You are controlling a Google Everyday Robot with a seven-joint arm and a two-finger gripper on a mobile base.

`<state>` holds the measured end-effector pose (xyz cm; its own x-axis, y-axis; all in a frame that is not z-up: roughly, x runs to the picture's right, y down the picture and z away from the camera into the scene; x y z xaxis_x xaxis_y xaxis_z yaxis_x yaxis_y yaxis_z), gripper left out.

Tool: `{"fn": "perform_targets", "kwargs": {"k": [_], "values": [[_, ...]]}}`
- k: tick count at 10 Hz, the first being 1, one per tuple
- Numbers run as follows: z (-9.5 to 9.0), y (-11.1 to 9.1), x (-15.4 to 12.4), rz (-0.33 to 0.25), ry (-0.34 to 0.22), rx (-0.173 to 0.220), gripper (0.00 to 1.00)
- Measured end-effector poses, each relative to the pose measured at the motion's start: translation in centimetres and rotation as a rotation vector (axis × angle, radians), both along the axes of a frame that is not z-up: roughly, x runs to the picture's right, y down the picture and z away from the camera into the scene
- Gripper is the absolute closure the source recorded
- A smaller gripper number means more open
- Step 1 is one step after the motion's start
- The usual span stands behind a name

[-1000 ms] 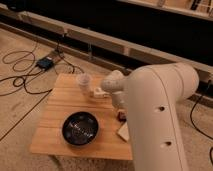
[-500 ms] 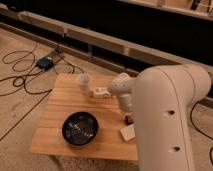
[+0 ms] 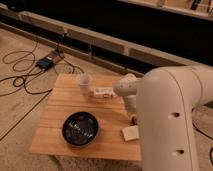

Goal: Push the eraser across the table

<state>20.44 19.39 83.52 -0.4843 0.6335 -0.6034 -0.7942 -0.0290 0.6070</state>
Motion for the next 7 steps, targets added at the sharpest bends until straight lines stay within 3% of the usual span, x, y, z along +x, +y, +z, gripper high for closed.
{"fn": "perform_targets", "kwargs": {"k": [7], "values": [[-1.2,0.5,3.4,0.002,0.066,-0.01,0.35]]}}
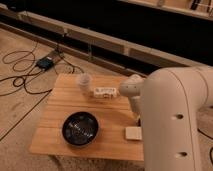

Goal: Push the eraser across the table

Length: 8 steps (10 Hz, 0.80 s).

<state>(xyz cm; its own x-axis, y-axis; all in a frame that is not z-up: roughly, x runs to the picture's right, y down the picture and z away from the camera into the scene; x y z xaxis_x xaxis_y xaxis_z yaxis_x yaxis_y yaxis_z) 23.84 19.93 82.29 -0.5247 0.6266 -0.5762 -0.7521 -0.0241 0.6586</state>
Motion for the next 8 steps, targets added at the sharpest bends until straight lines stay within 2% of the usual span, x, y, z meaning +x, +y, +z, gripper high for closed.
{"fn": "perform_targets", "kwargs": {"k": [3,8], "values": [[-0.47,0.19,0.92,-0.003,0.021,0.0,0.35],[-0.46,0.19,0.91,-0.003,0.021,0.0,0.35]]}}
